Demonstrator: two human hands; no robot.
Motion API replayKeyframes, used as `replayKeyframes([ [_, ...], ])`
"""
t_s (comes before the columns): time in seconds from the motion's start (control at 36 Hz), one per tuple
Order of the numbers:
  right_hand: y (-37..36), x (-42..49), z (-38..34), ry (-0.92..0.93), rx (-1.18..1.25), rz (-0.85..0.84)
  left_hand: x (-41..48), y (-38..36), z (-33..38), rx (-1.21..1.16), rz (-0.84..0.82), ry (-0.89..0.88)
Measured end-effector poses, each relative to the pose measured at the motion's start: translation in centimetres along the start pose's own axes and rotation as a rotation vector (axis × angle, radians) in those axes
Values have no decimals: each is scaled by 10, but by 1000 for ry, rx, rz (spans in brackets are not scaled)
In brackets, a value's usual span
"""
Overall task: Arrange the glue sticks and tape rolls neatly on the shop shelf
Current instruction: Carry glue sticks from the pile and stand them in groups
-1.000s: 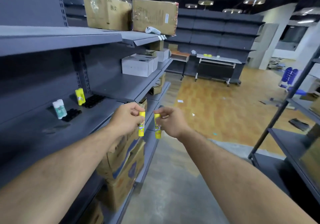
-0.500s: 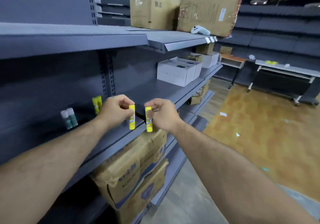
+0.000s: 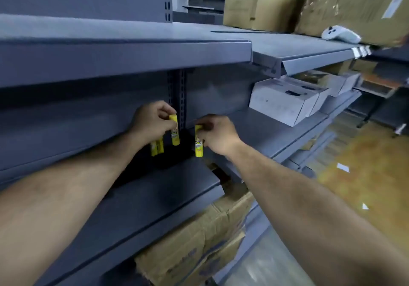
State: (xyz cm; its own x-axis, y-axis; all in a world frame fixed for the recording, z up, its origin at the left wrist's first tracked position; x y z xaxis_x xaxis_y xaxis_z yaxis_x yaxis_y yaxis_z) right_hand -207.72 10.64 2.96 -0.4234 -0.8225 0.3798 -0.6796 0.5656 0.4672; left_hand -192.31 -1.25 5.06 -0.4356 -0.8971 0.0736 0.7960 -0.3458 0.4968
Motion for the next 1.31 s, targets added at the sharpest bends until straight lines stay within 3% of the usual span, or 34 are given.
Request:
replayKeyframes([
  [0.33, -31, 68, 31, 87, 136, -176, 38, -6, -18, 84, 164, 105],
  [0.56, -43, 92, 38, 148, 208, -293, 42, -23, -25, 226, 156, 118],
  [0.86, -43, 109, 49, 187, 235, -322, 38, -37, -30, 439, 173, 143],
  [1.31, -45, 111, 56, 207, 234, -338, 49, -32, -42, 468, 122, 251],
])
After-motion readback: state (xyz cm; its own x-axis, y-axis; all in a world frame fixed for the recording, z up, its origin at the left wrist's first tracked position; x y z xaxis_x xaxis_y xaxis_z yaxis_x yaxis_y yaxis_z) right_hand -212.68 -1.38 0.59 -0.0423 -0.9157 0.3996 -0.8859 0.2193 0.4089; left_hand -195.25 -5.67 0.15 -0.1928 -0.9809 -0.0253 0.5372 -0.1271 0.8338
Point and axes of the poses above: each hand's wrist, its own x-axis towards the middle knuckle, its own y-axis out of the back of the hand, z = x × y, the point moved 4 cm from there along x, towards the middle knuckle, and after that the axes turned 14 degrees about y, right-handed, at the moved point
